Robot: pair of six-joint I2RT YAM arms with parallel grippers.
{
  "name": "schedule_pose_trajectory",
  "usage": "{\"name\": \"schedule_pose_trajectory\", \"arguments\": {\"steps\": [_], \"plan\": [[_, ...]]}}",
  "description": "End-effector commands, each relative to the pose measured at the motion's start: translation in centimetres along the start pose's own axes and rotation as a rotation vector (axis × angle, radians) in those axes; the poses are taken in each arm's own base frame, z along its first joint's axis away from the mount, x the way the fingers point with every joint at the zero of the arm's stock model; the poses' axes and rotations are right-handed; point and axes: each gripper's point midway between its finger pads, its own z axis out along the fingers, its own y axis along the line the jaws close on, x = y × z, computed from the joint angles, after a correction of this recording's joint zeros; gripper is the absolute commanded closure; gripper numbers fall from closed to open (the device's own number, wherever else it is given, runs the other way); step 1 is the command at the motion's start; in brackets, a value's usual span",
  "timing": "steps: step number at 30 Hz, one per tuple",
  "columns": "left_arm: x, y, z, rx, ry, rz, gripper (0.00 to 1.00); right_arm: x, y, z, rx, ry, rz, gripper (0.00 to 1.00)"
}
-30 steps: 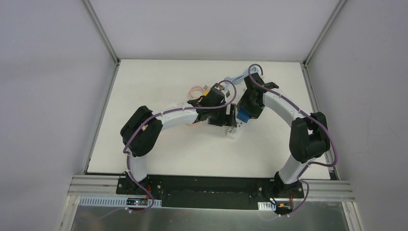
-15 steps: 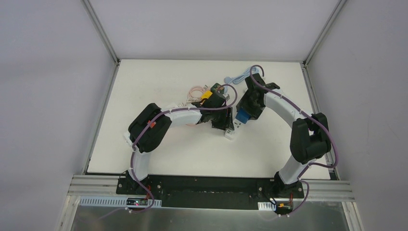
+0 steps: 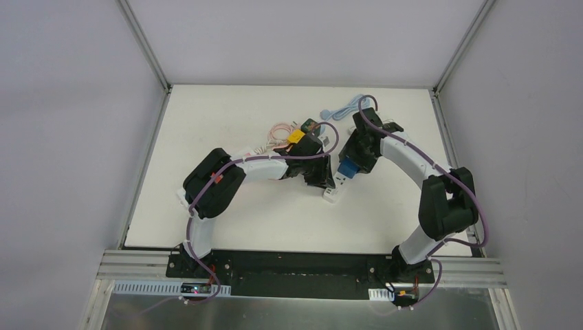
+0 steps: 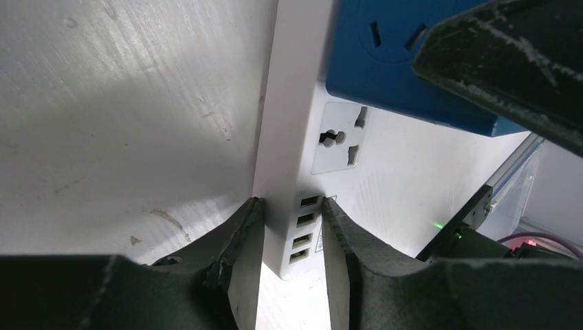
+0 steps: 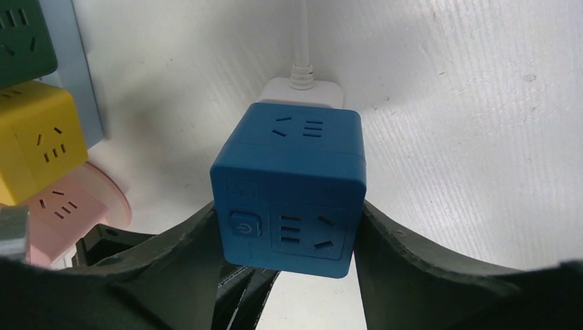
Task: Pull the plug off the socket
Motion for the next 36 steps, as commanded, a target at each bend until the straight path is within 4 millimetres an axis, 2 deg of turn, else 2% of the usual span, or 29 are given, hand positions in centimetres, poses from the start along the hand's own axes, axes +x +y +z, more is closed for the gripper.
{"name": "schedule_pose_trajectory", "arguments": {"steps": [1, 5, 9, 12, 14, 17, 19, 23, 26, 29, 31, 36], "plan": [[5.1, 5.4, 1.2, -0.172, 0.14, -0.015, 0.7, 0.0, 4.6, -4.1, -0.261, 0.01, -0.021, 1.0], [5.3, 5.5, 1.4, -0.173, 0.153, -0.01, 0.7, 0.0, 5.7, -4.5, -0.311, 0.02, -0.01, 1.0], [5.6, 6.0, 1.4, -0.207, 0.187, 0.014, 0.69, -0.6, 3.6, -3.5, -0.122, -0.007, 0.019, 1.0], [6.0, 6.6, 1.4, -0.23, 0.206, 0.019, 0.7, -0.5, 3.3, -2.8, -0.07, 0.024, 0.044, 1.0], [6.2, 7.0, 1.3, -0.251, 0.216, 0.02, 0.7, 0.2, 4.3, -3.0, -0.122, 0.08, 0.037, 1.0], [6.4, 7.5, 1.3, -0.276, 0.228, 0.019, 0.71, 0.2, 6.8, -4.9, -0.328, 0.071, -0.003, 1.0], [6.5, 7.6, 1.2, -0.285, 0.241, 0.02, 0.71, 0.2, 7.3, -5.7, -0.414, 0.063, -0.03, 1.0], [6.7, 7.8, 1.3, -0.293, 0.251, 0.023, 0.72, 0.9, 6.9, -4.8, -0.406, 0.073, -0.062, 1.0], [6.4, 7.8, 1.3, -0.289, 0.237, 0.04, 0.72, 0.5, 5.1, -2.9, -0.254, 0.017, -0.029, 1.0], [6.2, 8.0, 1.2, -0.29, 0.223, 0.062, 0.72, 0.3, 3.9, -2.2, -0.137, 0.035, 0.021, 1.0], [6.2, 8.1, 1.1, -0.294, 0.224, 0.072, 0.72, 0.3, 3.9, -2.5, -0.127, 0.065, 0.044, 1.0], [6.3, 8.5, 0.9, -0.307, 0.226, 0.085, 0.72, 0.5, 5.6, -4.4, -0.222, 0.212, 0.076, 1.0]]}}
